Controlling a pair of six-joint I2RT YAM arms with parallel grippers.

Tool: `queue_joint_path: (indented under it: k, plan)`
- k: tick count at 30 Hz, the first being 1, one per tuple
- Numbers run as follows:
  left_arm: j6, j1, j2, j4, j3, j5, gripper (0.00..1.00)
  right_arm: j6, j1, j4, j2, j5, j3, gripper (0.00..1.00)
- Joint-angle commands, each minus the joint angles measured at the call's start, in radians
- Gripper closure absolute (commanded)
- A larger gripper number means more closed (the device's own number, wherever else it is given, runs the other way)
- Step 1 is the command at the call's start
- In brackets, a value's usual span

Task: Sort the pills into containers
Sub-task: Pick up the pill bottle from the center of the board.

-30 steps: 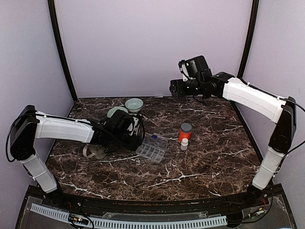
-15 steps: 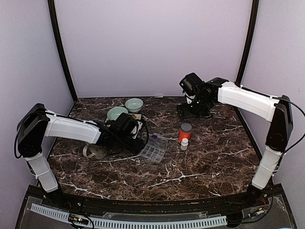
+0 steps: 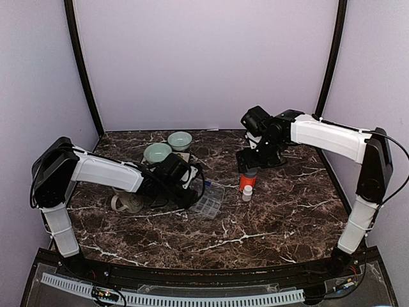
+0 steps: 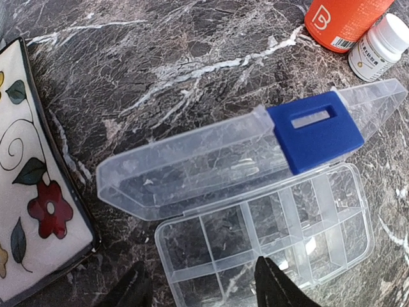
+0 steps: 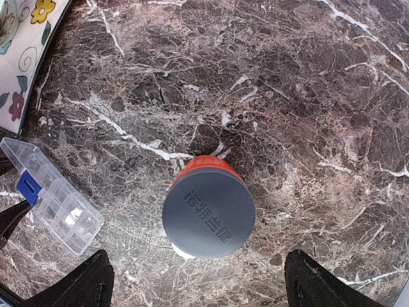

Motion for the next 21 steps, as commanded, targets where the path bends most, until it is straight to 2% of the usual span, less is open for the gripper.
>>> queue_joint_path:
  k: [1,21]
  plan:
    - [0.044,-0.006,0.016,0.003,0.03,0.01,0.42,0.008,-0.017,0.018,0.01,-0.041,-0.02,0.07]
    - [0.169,0.033,0.068,0.0,0.087,0.015,0.42,-0.034,-0.065,0.042,0.076,-0.104,0.011,0.09]
